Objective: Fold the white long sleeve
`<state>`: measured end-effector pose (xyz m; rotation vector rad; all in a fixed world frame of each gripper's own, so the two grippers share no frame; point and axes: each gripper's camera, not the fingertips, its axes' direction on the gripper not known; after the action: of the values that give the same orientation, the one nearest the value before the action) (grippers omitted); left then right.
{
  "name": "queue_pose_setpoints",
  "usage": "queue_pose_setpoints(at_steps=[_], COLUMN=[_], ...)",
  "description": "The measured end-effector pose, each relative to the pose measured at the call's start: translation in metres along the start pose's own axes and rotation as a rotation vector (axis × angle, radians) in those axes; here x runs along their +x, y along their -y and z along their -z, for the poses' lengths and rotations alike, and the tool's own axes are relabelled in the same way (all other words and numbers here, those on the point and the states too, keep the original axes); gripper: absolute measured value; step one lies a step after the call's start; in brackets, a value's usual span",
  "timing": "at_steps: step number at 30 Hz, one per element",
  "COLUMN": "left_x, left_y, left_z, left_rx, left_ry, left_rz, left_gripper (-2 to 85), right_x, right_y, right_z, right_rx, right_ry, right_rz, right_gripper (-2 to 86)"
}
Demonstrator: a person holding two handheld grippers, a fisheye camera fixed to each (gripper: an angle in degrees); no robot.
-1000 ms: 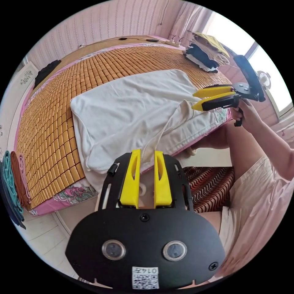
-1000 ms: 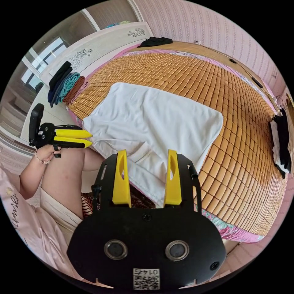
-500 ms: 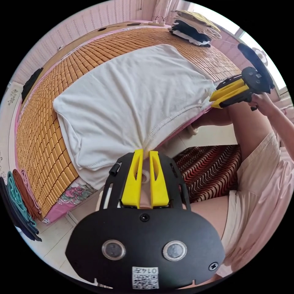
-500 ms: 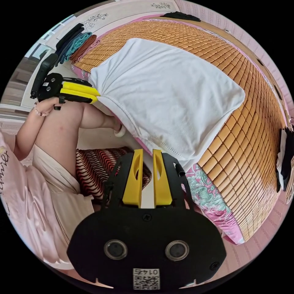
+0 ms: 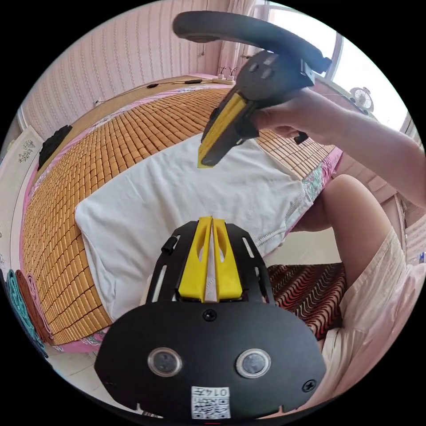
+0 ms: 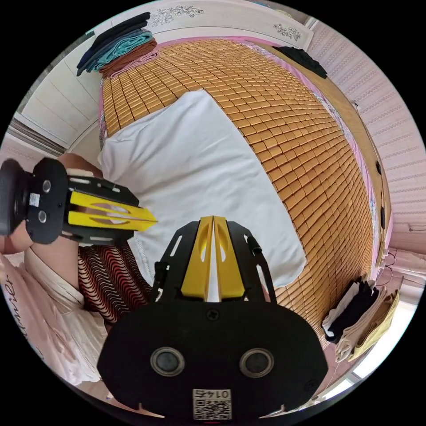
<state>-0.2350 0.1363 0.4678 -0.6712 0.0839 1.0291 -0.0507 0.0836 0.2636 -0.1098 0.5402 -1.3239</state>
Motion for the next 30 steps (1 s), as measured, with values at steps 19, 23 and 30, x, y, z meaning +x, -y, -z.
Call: queue_pose_setpoints(at_steps=[19, 23, 30], left_x=[0.009, 0.014, 0.028], left_y=[-0.026, -0.024, -0.018], left_z=[-0.002, -0.010, -0.013], left_rx=[0.068, 0.034, -0.040], left_ry=[-0.148, -0.143, -0.166], left_rz=[-0.263, -0.269, -0.333], left_gripper=[-1.0, -1.0, -1.0], right_x=[0.034, 0.031, 0.018], right_y=[0.206, 0.235, 0.268], right_z=[-0.049, -0.062, -0.075], right_rx=[-0.276, -0.358, -0.489], right_ry=[0.011, -0.004, -0.087], right_rz=[0.073, 0.075, 0.140], right_gripper=[-0.4, -0.4, -0.4])
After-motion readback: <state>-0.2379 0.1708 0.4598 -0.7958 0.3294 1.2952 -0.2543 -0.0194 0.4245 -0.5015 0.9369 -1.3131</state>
